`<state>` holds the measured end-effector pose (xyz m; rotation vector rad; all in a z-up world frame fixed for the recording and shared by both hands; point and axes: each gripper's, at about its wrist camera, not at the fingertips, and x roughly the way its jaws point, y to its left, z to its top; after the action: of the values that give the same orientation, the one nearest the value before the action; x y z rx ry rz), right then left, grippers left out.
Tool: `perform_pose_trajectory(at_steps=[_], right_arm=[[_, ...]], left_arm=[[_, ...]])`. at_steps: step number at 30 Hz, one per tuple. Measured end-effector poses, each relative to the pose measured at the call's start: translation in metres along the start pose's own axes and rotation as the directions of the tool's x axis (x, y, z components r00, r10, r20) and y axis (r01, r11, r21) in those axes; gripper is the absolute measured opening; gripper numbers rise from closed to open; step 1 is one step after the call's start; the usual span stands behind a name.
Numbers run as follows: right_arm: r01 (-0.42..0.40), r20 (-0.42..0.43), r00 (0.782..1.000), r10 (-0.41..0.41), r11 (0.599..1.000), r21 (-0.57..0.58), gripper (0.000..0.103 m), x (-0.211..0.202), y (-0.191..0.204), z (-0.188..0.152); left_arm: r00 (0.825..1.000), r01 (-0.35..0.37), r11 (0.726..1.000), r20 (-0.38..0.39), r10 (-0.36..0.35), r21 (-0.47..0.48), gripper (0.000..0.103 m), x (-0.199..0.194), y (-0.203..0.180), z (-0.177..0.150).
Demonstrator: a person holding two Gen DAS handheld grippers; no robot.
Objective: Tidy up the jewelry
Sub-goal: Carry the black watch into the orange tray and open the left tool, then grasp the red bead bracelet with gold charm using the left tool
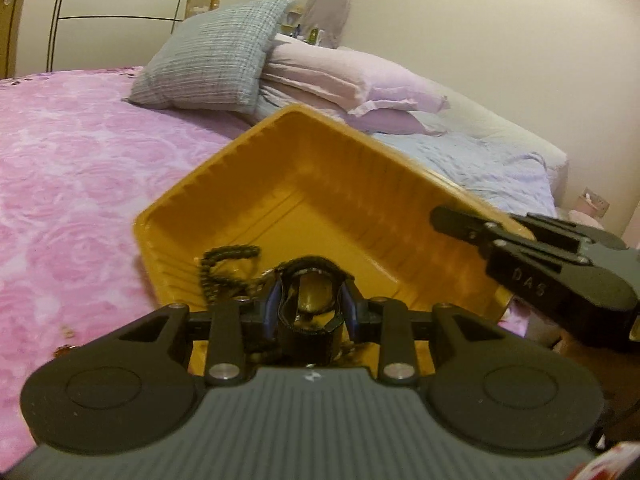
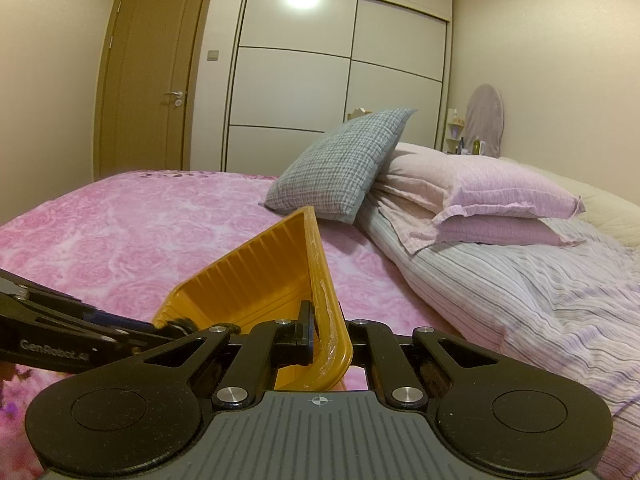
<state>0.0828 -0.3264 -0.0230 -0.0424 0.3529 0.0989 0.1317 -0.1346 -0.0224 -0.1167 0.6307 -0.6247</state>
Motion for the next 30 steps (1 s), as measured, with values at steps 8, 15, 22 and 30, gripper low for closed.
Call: perform_pose_trajectory(at_steps=[8, 15, 22, 30], right_arm=[[0.002, -0.006, 1.000, -0.002, 1.000, 0.006, 0.007, 0.000, 0.000, -0.001], [0.003, -0.006, 1.000, -0.003, 1.000, 0.006, 0.007, 0.001, -0.001, 0.001], [0.004, -0.005, 1.000, -0.004, 1.000, 0.005, 0.007, 0.001, -0.001, 0.001], [0.005, -0.004, 1.000, -0.005, 1.000, 0.003, 0.007, 0.001, 0.000, 0.002]], left_arm=[[0.999, 0.011, 1.000, 0.032, -0.010, -0.016, 0.036, -0.003, 0.000, 0.005], [0.995, -0.075, 0.996, 0.057, 0.077, -0.039, 0.036, -0.022, 0.020, 0.001], [0.979, -0.188, 0.981, 0.070, 0.191, -0.058, 0.036, -0.042, 0.047, -0.005], [0.927, -0.366, 0.926, 0.055, 0.372, -0.095, 0.038, -0.071, 0.092, -0.021]])
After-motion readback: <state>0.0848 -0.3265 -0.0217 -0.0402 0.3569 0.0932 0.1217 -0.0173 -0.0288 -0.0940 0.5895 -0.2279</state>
